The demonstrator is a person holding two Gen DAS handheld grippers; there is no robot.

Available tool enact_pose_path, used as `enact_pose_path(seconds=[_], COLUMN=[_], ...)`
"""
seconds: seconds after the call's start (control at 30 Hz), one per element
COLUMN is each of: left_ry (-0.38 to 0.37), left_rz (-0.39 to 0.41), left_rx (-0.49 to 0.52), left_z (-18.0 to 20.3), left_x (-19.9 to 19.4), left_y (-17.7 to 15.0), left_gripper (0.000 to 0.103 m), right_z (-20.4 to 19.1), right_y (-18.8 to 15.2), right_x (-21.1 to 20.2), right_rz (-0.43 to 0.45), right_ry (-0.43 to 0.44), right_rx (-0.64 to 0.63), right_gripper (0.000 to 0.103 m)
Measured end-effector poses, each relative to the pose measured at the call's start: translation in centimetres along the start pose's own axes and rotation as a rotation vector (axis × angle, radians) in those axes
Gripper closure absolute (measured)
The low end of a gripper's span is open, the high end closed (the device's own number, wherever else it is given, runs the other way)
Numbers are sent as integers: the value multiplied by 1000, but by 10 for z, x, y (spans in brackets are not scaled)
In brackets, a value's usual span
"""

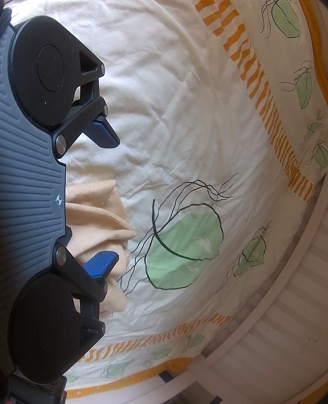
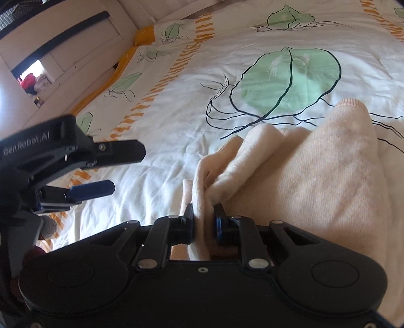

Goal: Fold small clothes

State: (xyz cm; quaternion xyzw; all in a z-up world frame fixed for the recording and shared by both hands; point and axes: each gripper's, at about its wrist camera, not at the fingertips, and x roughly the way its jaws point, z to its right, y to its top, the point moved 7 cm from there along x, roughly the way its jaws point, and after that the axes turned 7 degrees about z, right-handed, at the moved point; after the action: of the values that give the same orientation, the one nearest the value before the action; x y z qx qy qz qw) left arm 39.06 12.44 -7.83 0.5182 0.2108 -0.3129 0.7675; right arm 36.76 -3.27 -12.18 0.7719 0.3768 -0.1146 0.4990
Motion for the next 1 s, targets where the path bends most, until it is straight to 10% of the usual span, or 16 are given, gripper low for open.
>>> enact_pose_path(seconds=[0.6, 1.0], left_ry=[19, -7], left_rz=[-9, -54], left_rx=[-23, 41], left_z=[-14, 2], left_x=[-1, 7], left_y=[2, -9], left_gripper=[14, 14], right_z=[-22, 27], right_y=[1, -13], right_x=[-44, -85], right_rz=[74, 124], right_ry=[176, 77], right_rx=[-28, 14], right_gripper=[55, 46])
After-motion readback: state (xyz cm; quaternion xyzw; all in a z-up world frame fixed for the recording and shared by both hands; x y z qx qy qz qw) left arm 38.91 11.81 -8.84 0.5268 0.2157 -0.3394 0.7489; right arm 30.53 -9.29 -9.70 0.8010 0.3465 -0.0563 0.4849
